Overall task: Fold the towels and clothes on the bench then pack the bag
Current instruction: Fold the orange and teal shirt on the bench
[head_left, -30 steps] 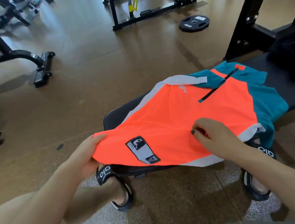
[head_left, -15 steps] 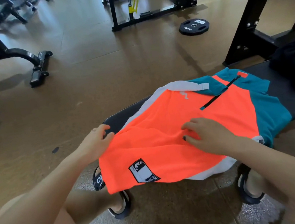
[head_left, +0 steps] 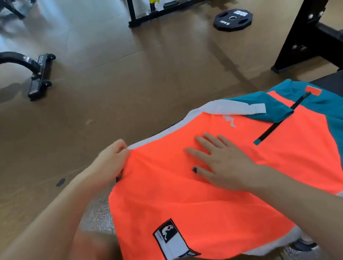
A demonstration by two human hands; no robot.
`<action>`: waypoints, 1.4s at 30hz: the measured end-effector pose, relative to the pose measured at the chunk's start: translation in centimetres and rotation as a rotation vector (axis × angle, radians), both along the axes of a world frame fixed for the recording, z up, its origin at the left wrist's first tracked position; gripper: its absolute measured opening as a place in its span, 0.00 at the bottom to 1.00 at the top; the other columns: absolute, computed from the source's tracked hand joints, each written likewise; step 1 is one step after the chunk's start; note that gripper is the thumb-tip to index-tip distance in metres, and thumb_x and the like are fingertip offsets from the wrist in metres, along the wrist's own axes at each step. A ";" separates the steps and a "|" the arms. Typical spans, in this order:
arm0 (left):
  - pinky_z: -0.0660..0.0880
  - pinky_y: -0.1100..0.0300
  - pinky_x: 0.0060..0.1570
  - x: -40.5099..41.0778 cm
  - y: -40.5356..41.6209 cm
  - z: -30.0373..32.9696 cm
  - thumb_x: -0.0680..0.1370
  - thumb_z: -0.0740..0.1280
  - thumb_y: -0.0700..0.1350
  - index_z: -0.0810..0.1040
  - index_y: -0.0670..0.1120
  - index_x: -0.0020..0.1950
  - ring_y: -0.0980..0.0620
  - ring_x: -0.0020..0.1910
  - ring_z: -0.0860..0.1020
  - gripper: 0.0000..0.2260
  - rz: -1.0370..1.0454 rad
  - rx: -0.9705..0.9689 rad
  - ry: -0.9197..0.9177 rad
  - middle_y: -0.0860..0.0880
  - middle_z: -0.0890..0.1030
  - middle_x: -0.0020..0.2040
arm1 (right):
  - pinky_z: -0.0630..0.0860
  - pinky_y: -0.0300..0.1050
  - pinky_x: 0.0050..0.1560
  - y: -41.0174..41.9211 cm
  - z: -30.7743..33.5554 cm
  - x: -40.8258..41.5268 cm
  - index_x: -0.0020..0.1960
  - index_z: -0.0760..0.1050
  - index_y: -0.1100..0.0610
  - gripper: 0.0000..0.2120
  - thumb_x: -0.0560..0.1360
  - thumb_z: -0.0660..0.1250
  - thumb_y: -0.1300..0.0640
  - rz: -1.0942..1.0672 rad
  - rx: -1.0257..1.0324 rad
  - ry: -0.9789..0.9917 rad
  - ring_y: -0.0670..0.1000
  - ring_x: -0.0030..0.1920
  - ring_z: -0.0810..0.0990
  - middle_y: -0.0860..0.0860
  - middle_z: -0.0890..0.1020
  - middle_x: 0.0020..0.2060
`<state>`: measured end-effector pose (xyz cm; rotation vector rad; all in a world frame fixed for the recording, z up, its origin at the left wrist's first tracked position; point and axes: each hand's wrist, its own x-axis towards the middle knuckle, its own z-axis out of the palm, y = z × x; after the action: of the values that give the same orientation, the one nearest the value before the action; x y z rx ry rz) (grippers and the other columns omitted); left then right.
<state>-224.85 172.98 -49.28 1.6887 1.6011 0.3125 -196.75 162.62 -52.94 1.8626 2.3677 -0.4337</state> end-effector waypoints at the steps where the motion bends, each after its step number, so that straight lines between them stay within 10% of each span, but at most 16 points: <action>1: 0.66 0.56 0.33 -0.5 1.0 0.1 0.81 0.61 0.41 0.72 0.44 0.44 0.50 0.33 0.69 0.07 0.087 0.103 -0.038 0.48 0.72 0.34 | 0.44 0.57 0.80 0.3 -0.2 0.0 0.82 0.46 0.40 0.42 0.68 0.28 0.34 -0.010 0.001 -0.015 0.54 0.82 0.43 0.50 0.46 0.83; 5: 0.69 0.55 0.39 -2.2 4.0 -0.5 0.83 0.61 0.44 0.73 0.44 0.49 0.47 0.39 0.74 0.05 0.250 0.338 0.000 0.47 0.78 0.38 | 0.42 0.58 0.80 1.4 -0.5 0.5 0.82 0.45 0.40 0.42 0.68 0.27 0.34 -0.079 -0.003 -0.029 0.55 0.82 0.41 0.50 0.44 0.83; 9: 0.69 0.53 0.45 -2.5 4.1 -1.5 0.84 0.61 0.49 0.71 0.50 0.47 0.44 0.53 0.78 0.06 -0.142 -0.074 0.325 0.47 0.78 0.48 | 0.41 0.59 0.80 2.4 -0.6 0.7 0.82 0.42 0.40 0.42 0.68 0.26 0.33 -0.116 -0.016 -0.053 0.55 0.82 0.40 0.49 0.42 0.82; 15: 0.71 0.55 0.40 -3.6 3.8 -0.7 0.78 0.68 0.52 0.72 0.47 0.50 0.51 0.41 0.76 0.10 -0.180 -0.187 0.373 0.50 0.78 0.45 | 0.42 0.61 0.79 3.0 -1.1 0.1 0.82 0.43 0.39 0.41 0.70 0.28 0.33 -0.166 0.002 -0.036 0.55 0.82 0.41 0.48 0.43 0.83; 22: 0.65 0.54 0.36 -4.8 5.2 -1.7 0.82 0.63 0.45 0.70 0.43 0.42 0.47 0.39 0.72 0.10 -0.055 0.196 0.269 0.46 0.75 0.38 | 0.42 0.58 0.80 2.2 -0.3 0.2 0.82 0.43 0.39 0.39 0.71 0.30 0.32 -0.149 0.042 -0.013 0.54 0.82 0.41 0.49 0.45 0.83; 25: 0.67 0.51 0.43 -4.8 5.7 -2.1 0.83 0.62 0.47 0.74 0.43 0.51 0.43 0.47 0.76 0.08 0.222 0.312 0.153 0.41 0.79 0.46 | 0.39 0.56 0.80 1.8 -0.1 0.4 0.81 0.42 0.38 0.39 0.71 0.31 0.31 -0.147 0.022 -0.001 0.53 0.82 0.40 0.50 0.44 0.83; 29: 0.73 0.46 0.62 -4.9 4.8 -3.5 0.83 0.58 0.59 0.60 0.43 0.77 0.37 0.63 0.76 0.27 0.393 -0.097 0.204 0.36 0.76 0.66 | 0.40 0.58 0.80 1.3 -0.3 1.1 0.81 0.41 0.38 0.41 0.69 0.28 0.31 -0.173 -0.007 -0.036 0.54 0.82 0.39 0.51 0.44 0.83; 34: 0.81 0.50 0.53 -5.9 0.0 -1.9 0.79 0.61 0.67 0.75 0.43 0.64 0.46 0.51 0.86 0.30 0.228 -0.482 0.021 0.42 0.84 0.56 | 0.48 0.58 0.80 -0.2 0.2 1.0 0.81 0.53 0.42 0.39 0.73 0.36 0.32 -0.141 0.098 0.030 0.58 0.81 0.51 0.55 0.55 0.81; 37: 0.82 0.53 0.49 -6.0 -4.0 -1.0 0.78 0.68 0.61 0.78 0.42 0.63 0.45 0.50 0.86 0.24 0.267 -0.485 -0.125 0.42 0.85 0.54 | 0.69 0.56 0.68 -2.6 0.8 -0.4 0.69 0.75 0.52 0.27 0.77 0.55 0.38 -0.007 0.300 0.281 0.60 0.65 0.75 0.57 0.77 0.64; 42: 0.80 0.52 0.51 -5.5 -11.5 0.5 0.79 0.71 0.53 0.78 0.43 0.49 0.52 0.40 0.80 0.13 0.381 -0.419 -0.126 0.47 0.81 0.41 | 0.72 0.52 0.59 -8.7 0.5 -4.6 0.51 0.77 0.52 0.16 0.73 0.68 0.41 0.369 0.364 0.320 0.55 0.54 0.76 0.51 0.78 0.52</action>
<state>-230.38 161.50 -48.80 1.0292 1.7442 0.2435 -201.38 153.95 -52.47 1.5019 3.1052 -0.2944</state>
